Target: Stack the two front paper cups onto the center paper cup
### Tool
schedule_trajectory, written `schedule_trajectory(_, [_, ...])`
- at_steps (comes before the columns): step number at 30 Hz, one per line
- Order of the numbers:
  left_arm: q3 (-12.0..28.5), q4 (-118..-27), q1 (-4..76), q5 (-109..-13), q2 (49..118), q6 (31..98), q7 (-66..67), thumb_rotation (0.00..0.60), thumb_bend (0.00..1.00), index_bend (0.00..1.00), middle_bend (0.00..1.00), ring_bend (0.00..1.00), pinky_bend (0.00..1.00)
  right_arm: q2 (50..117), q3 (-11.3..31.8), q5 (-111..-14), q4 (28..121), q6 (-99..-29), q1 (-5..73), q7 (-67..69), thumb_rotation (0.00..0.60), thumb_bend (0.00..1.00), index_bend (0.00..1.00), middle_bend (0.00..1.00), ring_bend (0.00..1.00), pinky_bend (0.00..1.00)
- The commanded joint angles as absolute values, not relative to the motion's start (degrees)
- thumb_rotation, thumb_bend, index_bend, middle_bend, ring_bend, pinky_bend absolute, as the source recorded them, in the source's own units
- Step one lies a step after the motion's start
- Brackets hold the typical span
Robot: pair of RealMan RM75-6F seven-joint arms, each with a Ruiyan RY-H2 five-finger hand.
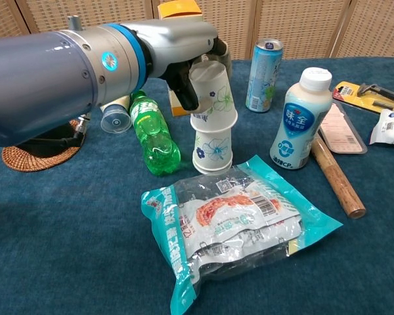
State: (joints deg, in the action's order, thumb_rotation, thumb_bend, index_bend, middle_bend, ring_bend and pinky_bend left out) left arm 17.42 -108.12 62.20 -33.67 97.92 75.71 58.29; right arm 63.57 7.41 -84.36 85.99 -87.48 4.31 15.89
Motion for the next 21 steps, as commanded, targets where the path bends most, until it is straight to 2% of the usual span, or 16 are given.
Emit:
schedule_trajectory(1, [17.35, -107.39, 62.71, -33.25, 98.44, 75.77, 58.52, 0.6, 0.47, 0.27, 0.24, 0.28, 0.5, 63.59, 7.4, -84.35, 85.95, -87.43, 4.32, 15.93, 0.6, 0.19, 0.18, 0.06, 0.0, 0.25])
schedule_trajectory(11, [17.25, -105.76, 63.78, -31.55, 99.21, 76.11, 59.26, 0.6, 0.47, 0.27, 0.22, 0.22, 0.48, 63.64, 7.38, -84.32, 85.99, -87.22, 4.35, 16.19, 0.6, 0.19, 0.18, 0.06, 0.0, 0.25])
schedule_trajectory(13, [17.09, -105.48, 63.96, -31.02, 99.39, 76.3, 59.65, 0.6, 0.46, 0.26, 0.2, 0.19, 0.47, 63.66, 7.38, -84.35, 85.96, -87.21, 4.37, 16.17, 0.6, 0.19, 0.18, 0.06, 0.0, 0.25])
schedule_trajectory(18, [16.87, -105.0, 64.27, -30.33, 99.84, 76.15, 59.74, 0.6, 0.46, 0.18, 0.02, 0.06, 0.44, 63.66, 7.39, -84.34, 85.94, -87.21, 4.34, 16.23, 0.6, 0.19, 0.18, 0.06, 0.0, 0.25])
schedule_trajectory(21, [16.64, -104.65, 64.41, -30.54, 100.18, 76.11, 59.57, 0.6, 0.46, 0.13, 0.0, 0.03, 0.43, 63.62, 7.44, -84.36, 85.94, -87.32, 4.32, 16.36, 0.6, 0.19, 0.18, 0.06, 0.0, 0.25])
